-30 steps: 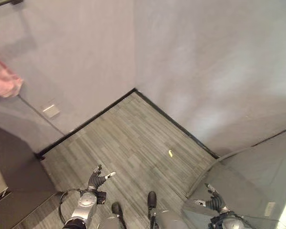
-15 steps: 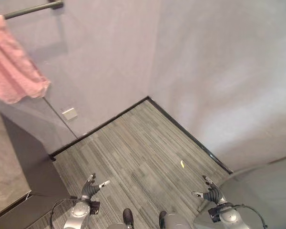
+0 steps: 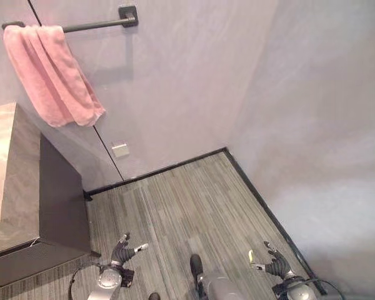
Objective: Put brush and paste in cup on sink, flatten towel.
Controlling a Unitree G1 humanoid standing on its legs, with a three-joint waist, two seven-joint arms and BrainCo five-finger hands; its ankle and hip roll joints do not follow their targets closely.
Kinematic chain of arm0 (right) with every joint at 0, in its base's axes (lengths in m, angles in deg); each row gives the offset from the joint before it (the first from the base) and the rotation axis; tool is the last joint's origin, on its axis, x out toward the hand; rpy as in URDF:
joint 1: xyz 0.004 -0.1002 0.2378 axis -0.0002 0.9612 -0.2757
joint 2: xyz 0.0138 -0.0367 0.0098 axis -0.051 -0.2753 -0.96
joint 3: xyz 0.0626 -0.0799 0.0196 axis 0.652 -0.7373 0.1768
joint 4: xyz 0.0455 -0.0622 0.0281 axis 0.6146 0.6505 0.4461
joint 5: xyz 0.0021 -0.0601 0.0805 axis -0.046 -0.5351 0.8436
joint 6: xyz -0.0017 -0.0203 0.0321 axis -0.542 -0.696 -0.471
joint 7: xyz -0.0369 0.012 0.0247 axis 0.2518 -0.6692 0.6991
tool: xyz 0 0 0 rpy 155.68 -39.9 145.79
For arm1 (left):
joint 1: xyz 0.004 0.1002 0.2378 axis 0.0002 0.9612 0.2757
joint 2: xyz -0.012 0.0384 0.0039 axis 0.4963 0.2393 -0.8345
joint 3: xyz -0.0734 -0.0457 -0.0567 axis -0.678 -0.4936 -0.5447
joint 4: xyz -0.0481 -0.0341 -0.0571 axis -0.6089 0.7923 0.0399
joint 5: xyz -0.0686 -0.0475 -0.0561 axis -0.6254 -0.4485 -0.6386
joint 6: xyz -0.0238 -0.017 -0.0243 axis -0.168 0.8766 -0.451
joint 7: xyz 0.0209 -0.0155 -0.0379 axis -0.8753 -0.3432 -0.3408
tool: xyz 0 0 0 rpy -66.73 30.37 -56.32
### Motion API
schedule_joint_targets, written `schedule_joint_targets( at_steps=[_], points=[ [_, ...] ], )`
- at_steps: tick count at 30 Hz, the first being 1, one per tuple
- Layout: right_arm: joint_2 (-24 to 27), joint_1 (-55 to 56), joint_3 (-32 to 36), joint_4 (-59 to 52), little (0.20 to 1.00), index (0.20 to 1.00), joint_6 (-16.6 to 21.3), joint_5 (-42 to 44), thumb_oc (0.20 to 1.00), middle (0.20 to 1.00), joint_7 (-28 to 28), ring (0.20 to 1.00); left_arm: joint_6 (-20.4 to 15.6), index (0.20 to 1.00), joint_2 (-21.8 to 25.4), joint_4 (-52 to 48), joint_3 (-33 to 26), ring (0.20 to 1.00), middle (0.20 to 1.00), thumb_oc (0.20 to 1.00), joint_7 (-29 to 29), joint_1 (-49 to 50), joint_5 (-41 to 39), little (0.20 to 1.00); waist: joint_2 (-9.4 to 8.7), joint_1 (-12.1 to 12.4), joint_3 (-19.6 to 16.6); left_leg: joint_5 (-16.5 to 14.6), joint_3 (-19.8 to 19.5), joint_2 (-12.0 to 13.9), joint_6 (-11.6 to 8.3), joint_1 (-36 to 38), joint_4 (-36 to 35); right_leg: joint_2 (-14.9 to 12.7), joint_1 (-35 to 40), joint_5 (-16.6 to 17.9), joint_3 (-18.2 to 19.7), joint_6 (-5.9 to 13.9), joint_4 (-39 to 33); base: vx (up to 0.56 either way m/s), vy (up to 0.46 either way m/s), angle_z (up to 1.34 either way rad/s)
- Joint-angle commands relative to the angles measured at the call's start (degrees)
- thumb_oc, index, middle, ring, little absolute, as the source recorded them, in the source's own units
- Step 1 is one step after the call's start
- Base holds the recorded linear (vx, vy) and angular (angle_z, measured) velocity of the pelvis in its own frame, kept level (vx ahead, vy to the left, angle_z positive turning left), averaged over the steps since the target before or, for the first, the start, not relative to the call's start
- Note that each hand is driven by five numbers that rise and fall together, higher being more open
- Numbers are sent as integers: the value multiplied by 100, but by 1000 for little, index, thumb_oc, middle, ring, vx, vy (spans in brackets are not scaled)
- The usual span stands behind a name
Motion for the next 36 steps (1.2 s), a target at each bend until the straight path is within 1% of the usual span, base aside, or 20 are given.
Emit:
schedule_joint_targets(
  at_steps=[1, 3, 5, 6, 7, 8, 9, 10, 12, 13, 17, 20, 26, 27, 28, 29, 30, 31, 34, 36],
  points=[
    [351, 40, 136, -228, 1000, 1000, 209, 91, 1000, 1000, 5, 1000, -174, 1000, 108, -64, -94, 1000, 1000, 1000, -75, -310, -25, 1000, -212, 11, 92, 464, 465, -610, -301, -391, 1339, -349, 743, -497, 239, 122, 166, 68, -137, 67],
    [384, 80, 201, -262, 1000, 1000, 196, 140, 1000, 1000, 0, 1000, -164, 1000, 125, -32, -120, 1000, 1000, 1000, -136, -374, -33, 1000, -220, -34, 171, 606, 836, -519, -344, -645, 1616, -414, 840, -572, 69, 67, 195, 62, -83, 59],
    [398, 194, 275, -265, 1000, 1000, 173, 114, 1000, 1000, 33, 1000, -153, 1000, 123, -10, -83, 1000, 1000, 1000, -139, -447, -43, 1000, -200, -107, 149, 627, 1557, -73, -257, -809, 972, -570, 989, -693, -144, 97, 109, 91, -5, 50],
    [398, 194, 275, -266, 1000, 1000, 173, 114, 1000, 1000, 33, 1000, -153, 1000, 123, -10, -82, 1000, 1000, 1000, -139, -447, -43, 1000, -201, -105, 152, 628, 1559, -73, -257, -803, 968, -571, 992, -693, -142, 97, 108, 114, 33, 67],
    [393, 248, 310, -243, 1000, 1000, 160, 122, 1000, 1000, 57, 1000, -156, 1000, 122, -15, -73, 1000, 1000, 1000, -143, -476, -35, 1000, -168, -97, 122, 645, 1651, 0, -244, -878, 594, -614, 1066, -748, -209, 130, 45, 172, 92, 63],
    [389, 256, 334, -173, 1000, 1000, 167, 108, 1000, 1000, 113, 1000, -169, 1000, 127, 40, -34, 1000, 1000, 1000, -189, -510, 20, 1000, -59, -81, 78, 876, 1538, 34, -287, -1005, 125, -623, 1151, -814, -266, 178, -29, 174, 92, 44],
    [390, 256, 334, -172, 1000, 1000, 168, 108, 1000, 1000, 113, 1000, -170, 1000, 126, 42, -33, 1000, 1000, 1000, -190, -509, 20, 1000, -62, -88, 77, 891, 1534, 25, -286, -994, 100, -629, 1156, -817, -273, 179, -31, 209, 135, 36],
    [367, 238, 333, -28, 1000, 1000, 176, 78, 1000, 1000, 172, 1000, -184, 1000, 121, 40, -14, 1000, 1000, 1000, -217, -486, 45, 1000, 21, -69, 60, 1198, 1500, 113, -356, -1131, -153, -636, 1229, -876, -278, 208, -22, 246, 208, 28],
    [342, 163, 249, 14, 1000, 1000, 112, -14, 1000, 1000, 111, 1000, -186, 1000, 139, -78, -54, 1000, 1000, 1000, -194, -345, 5, 1000, 87, -27, 17, 1045, 1296, 29, -290, -1057, -14, -774, 1270, -982, -83, 311, 125, 276, 257, 7],
    [341, 164, 247, 14, 1000, 1000, 112, -15, 1000, 1000, 112, 1000, -185, 1000, 140, -81, -56, 1000, 1000, 1000, -194, -342, 6, 1000, 82, -24, 20, 1038, 1301, 25, -287, -1050, -9, -779, 1276, -988, -79, 314, 128, 232, 245, -39],
    [108, 48, 371, 162, 1000, 1000, 87, 86, 1000, 1000, 108, 1000, -193, 1000, 217, -263, -75, 1000, 1000, 1000, -128, -189, 68, 1000, 63, 59, -105, 628, 1428, -296, -35, -982, 243, -1165, 1269, -893, 204, 517, 417, 219, 283, -45],
    [47, -1, 350, 175, 1000, 1000, 92, 79, 1000, 1000, 111, 1000, -194, 1000, 257, -350, -57, 1000, 1000, 1000, -117, -175, 98, 1000, 64, 78, -87, 502, 1482, -409, 59, -939, 296, -1298, 1197, -789, 254, 561, 627, 86, 170, -31],
    [-24, 1, 284, 89, 1000, 1000, 91, 36, 1000, 1000, 33, 1000, -179, 1000, 407, -629, -16, 1000, 1000, 1000, -56, -178, 208, 1000, 96, 35, 29, 392, 1393, -694, 253, -609, 104, -1479, 806, 145, 407, 546, 1619, 112, 209, 2],
    [-26, 16, 280, 107, 1000, 1000, 90, 61, 1000, 1000, 36, 1000, -160, 1000, 449, -726, -1, 1000, 1000, 1000, -26, -152, 232, 1000, 160, -8, 95, 399, 1272, -697, 286, -554, 76, -1304, 672, 239, 561, 504, 2079, 147, 202, 33],
    [-32, 32, 284, 105, 1000, 1000, 104, 95, 1000, 1000, 9, 1000, -141, 1000, 459, -714, 21, 1000, 1000, 1000, 5, -157, 257, 1000, 180, -58, 106, 406, 1193, -705, 301, -471, 12, -1056, 596, 139, 728, 465, 2366, 136, 191, 29],
    [-53, 28, 278, 127, 1000, 1000, 108, 109, 1000, 1000, 14, 1000, -141, 1000, 459, -669, 8, 1000, 1000, 1000, -14, -163, 271, 1000, 195, -68, 138, 391, 1175, -693, 335, -380, -59, -957, 398, 114, 656, 432, 2602, 116, 156, 34],
    [-50, 30, 266, 98, 1000, 1000, 118, 95, 1000, 1000, 21, 1000, -135, 1000, 467, -648, -3, 1000, 1000, 1000, -28, -151, 292, 1000, 196, -39, 158, 382, 1264, -689, 347, -317, -95, -1033, 318, 88, 382, 419, 2696, 113, 141, 26],
    [-38, 21, 258, 78, 1000, 1000, 127, 92, 1000, 1000, 26, 1000, -128, 1000, 465, -647, -5, 1000, 1000, 1000, -22, -131, 308, 1000, 208, -54, 181, 378, 1262, -676, 355, -235, -158, -956, 203, 31, 251, 393, 2776, 131, 89, 19],
    [-11, 51, 256, 73, 1000, 1000, 155, 105, 1000, 1000, -4, 1000, -134, 1000, 443, -549, 7, 1000, 1000, 1000, 10, -141, 304, 1000, 203, -151, 239, 370, 1083, -708, 355, -46, -274, -447, -272, -392, 201, 383, 2675, 157, 28, -1],
    [17, 54, 255, 64, 1000, 1000, 177, 129, 1000, 1000, -1, 1000, -139, 1000, 431, -513, 22, 1000, 1000, 1000, 11, -160, 306, 1000, 160, -223, 286, 306, 1003, -767, 335, 37, -275, -342, -387, -495, 183, 385, 2320, 137, -14, 14]
  ],
)
